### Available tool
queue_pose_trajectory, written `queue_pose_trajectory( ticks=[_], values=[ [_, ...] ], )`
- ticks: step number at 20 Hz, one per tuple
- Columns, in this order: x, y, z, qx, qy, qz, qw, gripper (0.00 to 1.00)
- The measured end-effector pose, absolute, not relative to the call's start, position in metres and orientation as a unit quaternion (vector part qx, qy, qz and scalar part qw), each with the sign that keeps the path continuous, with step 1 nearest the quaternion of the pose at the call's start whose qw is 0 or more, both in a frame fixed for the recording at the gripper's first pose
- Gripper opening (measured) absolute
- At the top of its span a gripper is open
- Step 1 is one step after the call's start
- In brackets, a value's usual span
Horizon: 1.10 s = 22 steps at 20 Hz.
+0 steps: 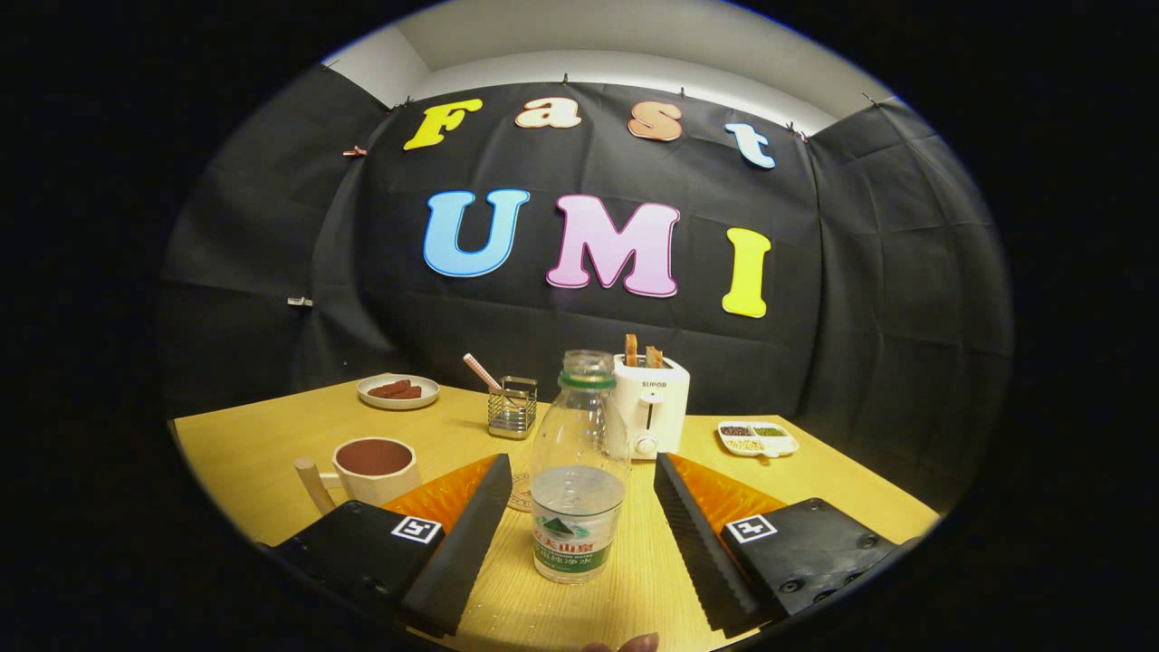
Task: Take the bottle from table, then pour the juice into the cup, finally place the bottle on the coaster
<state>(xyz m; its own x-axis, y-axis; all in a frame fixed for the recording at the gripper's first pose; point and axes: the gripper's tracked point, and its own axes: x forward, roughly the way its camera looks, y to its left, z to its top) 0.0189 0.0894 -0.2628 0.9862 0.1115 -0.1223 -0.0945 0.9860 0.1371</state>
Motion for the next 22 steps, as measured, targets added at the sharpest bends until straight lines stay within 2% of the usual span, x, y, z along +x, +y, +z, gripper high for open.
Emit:
queue_pose_trajectory(
  ticks=[13, 15, 22],
  values=[
    [0.046, 0.099, -0.310, 0.088, 0.082, 0.050, 0.991, 0.97],
    [0.048, 0.101, -0.311, 0.090, 0.082, 0.045, 0.992, 0.80],
    [0.047, 0.100, -0.289, 0.057, 0.086, 0.053, 0.993, 0.77]
  ],
)
